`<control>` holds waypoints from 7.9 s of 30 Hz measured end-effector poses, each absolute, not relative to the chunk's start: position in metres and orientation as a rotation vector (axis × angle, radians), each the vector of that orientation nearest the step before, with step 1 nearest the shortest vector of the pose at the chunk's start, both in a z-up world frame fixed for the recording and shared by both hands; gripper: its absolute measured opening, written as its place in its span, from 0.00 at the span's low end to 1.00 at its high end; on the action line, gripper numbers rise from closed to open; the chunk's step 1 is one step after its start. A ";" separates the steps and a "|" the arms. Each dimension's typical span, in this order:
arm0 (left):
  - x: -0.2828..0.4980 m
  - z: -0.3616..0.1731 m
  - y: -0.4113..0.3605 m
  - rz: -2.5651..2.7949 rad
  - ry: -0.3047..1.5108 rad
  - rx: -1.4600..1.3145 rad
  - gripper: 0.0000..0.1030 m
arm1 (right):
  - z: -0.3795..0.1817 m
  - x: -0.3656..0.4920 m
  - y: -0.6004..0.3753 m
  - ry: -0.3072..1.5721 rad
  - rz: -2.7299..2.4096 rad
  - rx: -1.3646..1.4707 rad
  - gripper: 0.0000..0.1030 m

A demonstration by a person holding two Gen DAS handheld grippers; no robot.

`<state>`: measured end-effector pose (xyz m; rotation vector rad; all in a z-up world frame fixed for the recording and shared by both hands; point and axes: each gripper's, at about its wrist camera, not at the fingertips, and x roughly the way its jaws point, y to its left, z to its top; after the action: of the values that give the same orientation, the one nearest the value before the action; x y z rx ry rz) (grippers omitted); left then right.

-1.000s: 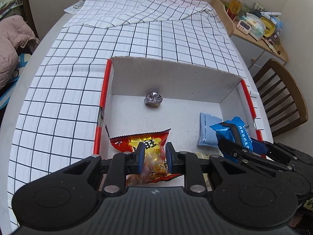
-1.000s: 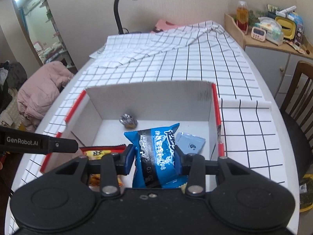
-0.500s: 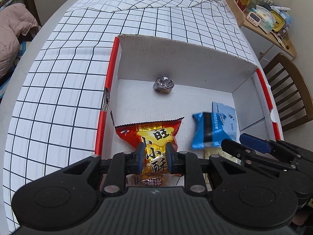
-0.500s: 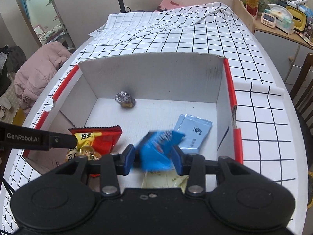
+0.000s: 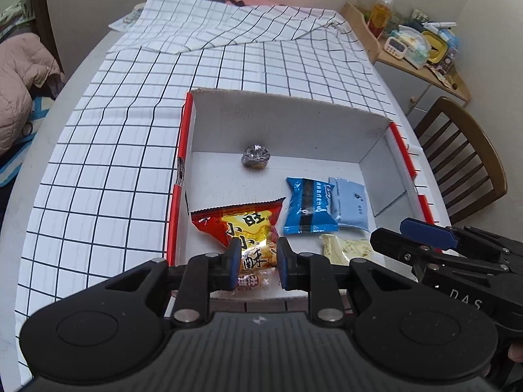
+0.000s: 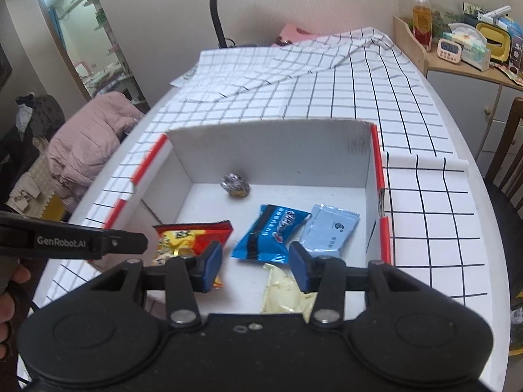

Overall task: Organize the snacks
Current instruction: 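Open both grippers to drop the snacks into the red box, then move both grippers back to the snack pile beside the box, then grasp the yellow pastry with the left gripper while the right grasps the brown foil bag, then carry the yellow pastry and brown foil bag over the red box, then open both grippers to drop the snacks into the red box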

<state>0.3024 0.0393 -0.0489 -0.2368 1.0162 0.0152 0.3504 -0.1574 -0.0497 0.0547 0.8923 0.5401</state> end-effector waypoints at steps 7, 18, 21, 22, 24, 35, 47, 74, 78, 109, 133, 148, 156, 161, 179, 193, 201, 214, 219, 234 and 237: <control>0.273 -0.029 0.032 -0.015 0.956 -0.199 0.22 | -0.028 0.323 -0.159 0.839 0.571 0.063 0.48; 0.223 -0.004 0.031 -0.034 0.851 -0.159 0.47 | -0.005 0.279 -0.164 0.784 0.590 0.086 0.55; 0.207 -0.001 0.032 -0.039 0.824 -0.145 0.54 | -0.001 0.266 -0.166 0.775 0.588 0.090 0.56; 0.202 -0.001 0.033 -0.042 0.821 -0.144 0.54 | 0.000 0.262 -0.167 0.774 0.590 0.091 0.56; 0.194 -0.002 0.035 -0.046 0.820 -0.150 0.55 | 0.001 0.254 -0.169 0.771 0.590 0.089 0.58; 0.143 -0.019 0.051 -0.051 0.798 -0.200 0.82 | -0.003 0.210 -0.174 0.731 0.588 0.061 1.00; 0.126 -0.062 0.057 -0.033 0.844 -0.291 0.94 | -0.037 0.184 -0.178 0.778 0.554 0.011 1.00; 0.171 -0.139 0.028 0.020 1.022 -0.213 0.93 | -0.110 0.241 -0.188 0.923 0.462 0.028 0.96; 0.178 -0.142 0.025 0.029 1.031 -0.211 0.93 | -0.118 0.252 -0.186 0.945 0.455 0.023 0.92; 0.188 -0.144 0.032 -0.038 1.064 -0.322 0.32 | -0.125 0.261 -0.181 0.956 0.451 0.009 0.39; 0.153 -0.096 0.034 -0.066 0.992 -0.342 0.32 | -0.073 0.215 -0.198 0.840 0.443 0.095 0.37; 0.162 -0.031 0.024 -0.062 0.878 -0.284 0.32 | -0.016 0.210 -0.197 0.726 0.484 0.098 0.37; 0.191 -0.005 0.023 -0.063 0.832 -0.263 0.32 | 0.002 0.233 -0.193 0.684 0.477 0.088 0.37; 0.216 -0.001 0.022 -0.063 0.833 -0.251 0.32 | 0.005 0.255 -0.193 0.682 0.461 0.092 0.37; 0.305 -0.027 0.024 -0.004 0.882 -0.211 0.32 | -0.031 0.333 -0.176 0.766 0.419 0.031 0.37; 0.347 -0.071 0.025 0.027 0.973 -0.209 0.32 | -0.076 0.375 -0.167 0.879 0.421 0.015 0.38; 0.352 -0.090 0.028 0.030 1.025 -0.189 0.32 | -0.090 0.383 -0.160 0.911 0.425 -0.012 0.38; 0.347 -0.093 0.030 0.028 1.014 -0.188 0.35 | -0.090 0.386 -0.160 0.919 0.430 -0.026 0.39; 0.339 -0.083 0.032 0.024 0.982 -0.189 0.49 | -0.085 0.383 -0.165 0.906 0.426 -0.006 0.42; 0.274 -0.036 0.032 -0.031 0.838 -0.155 0.59 | -0.044 0.332 -0.180 0.812 0.491 0.006 0.55; 0.256 -0.028 0.032 -0.045 0.809 -0.146 0.67 | -0.037 0.318 -0.182 0.802 0.510 0.019 0.56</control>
<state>0.2563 0.0318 -0.0277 -0.1463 0.8093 -0.0448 0.3183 -0.1818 -0.0367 0.0194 0.8022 0.5105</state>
